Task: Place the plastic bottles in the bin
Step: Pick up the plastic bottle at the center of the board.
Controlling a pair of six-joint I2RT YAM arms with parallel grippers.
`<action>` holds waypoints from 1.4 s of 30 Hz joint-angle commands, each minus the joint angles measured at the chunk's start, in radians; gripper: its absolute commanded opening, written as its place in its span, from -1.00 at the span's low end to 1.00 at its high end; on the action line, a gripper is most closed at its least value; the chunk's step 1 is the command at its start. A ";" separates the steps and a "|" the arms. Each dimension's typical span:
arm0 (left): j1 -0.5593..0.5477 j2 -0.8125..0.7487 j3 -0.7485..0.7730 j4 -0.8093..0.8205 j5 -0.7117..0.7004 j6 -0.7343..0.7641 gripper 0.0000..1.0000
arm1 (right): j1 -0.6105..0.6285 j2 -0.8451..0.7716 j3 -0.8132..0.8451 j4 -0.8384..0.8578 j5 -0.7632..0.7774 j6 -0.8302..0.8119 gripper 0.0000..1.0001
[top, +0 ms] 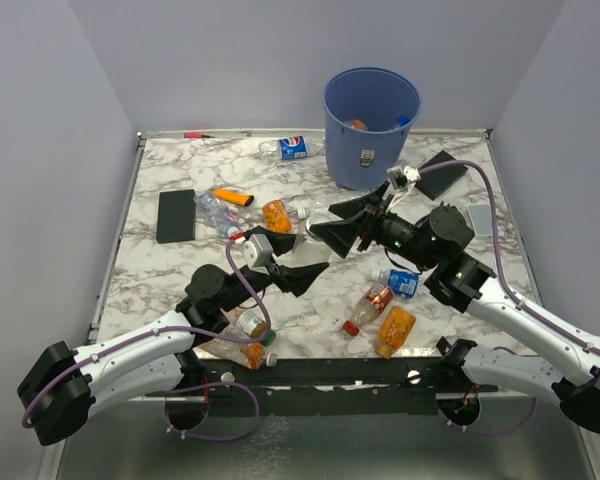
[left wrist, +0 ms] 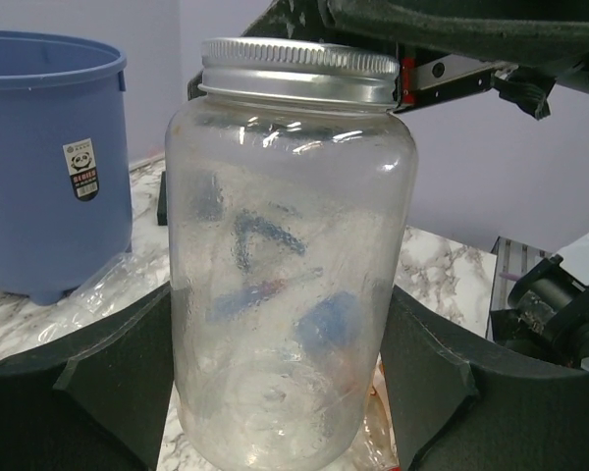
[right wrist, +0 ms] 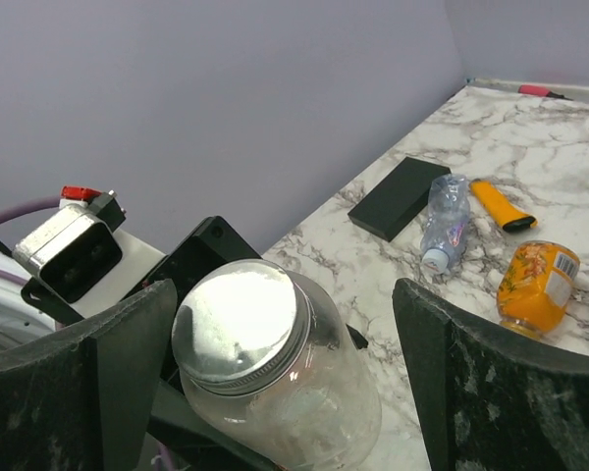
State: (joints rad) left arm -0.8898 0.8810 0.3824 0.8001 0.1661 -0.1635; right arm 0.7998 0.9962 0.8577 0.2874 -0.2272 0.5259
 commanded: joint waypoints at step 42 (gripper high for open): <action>-0.014 0.033 0.033 -0.004 0.008 -0.009 -0.23 | 0.122 0.095 0.229 -0.447 0.204 -0.205 0.56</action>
State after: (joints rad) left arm -0.8989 0.9112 0.3851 0.7761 0.1669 -0.1616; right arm 0.9112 1.0863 1.1053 -0.1303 -0.0559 0.3378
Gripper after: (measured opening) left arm 0.733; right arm 0.806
